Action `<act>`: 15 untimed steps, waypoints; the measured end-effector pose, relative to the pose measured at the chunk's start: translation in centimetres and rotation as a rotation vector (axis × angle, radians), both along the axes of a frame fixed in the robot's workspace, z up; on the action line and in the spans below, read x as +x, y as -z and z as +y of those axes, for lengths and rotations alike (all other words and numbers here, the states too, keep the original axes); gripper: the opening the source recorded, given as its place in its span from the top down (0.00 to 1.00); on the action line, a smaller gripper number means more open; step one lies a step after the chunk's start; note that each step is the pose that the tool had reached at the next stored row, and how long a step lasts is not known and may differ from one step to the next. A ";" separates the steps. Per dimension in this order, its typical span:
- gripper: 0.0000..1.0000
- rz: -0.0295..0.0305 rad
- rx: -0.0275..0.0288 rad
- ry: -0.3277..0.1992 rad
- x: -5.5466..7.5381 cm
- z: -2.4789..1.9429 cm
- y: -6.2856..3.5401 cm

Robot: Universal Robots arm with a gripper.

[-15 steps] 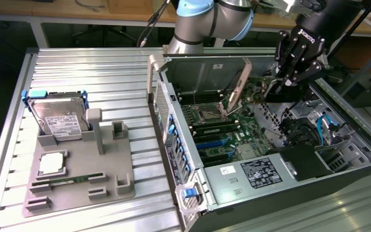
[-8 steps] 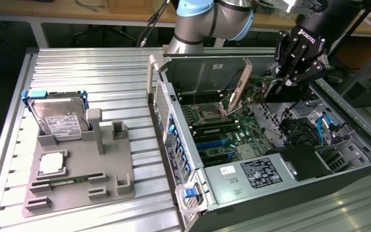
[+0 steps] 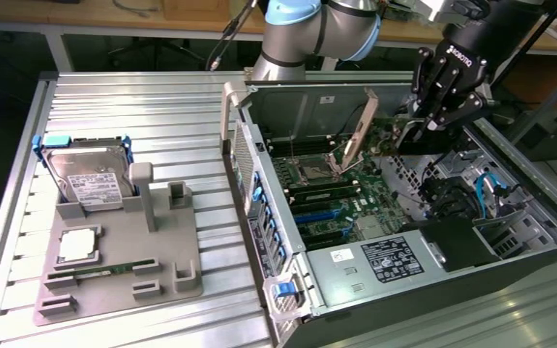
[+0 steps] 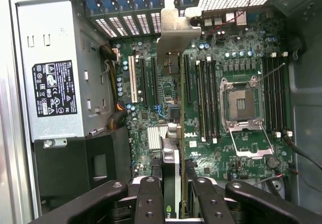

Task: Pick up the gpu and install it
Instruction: 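Insert the gpu into the slot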

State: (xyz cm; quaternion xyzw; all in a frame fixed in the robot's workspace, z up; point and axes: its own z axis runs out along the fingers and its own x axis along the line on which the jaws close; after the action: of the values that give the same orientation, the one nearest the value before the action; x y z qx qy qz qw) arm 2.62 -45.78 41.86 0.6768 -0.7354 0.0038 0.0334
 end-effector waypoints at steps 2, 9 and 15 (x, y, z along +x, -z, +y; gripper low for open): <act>0.73 -0.0001 0.0002 0.000 0.0 0.01 0.12; 0.73 -0.0020 0.0001 -0.004 0.0 0.04 0.62; 0.73 -0.0025 0.0001 -0.014 0.0 0.04 1.10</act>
State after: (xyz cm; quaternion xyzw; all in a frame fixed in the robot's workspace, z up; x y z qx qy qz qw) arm 2.62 -45.74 40.76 0.6819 -0.7307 0.0049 0.0324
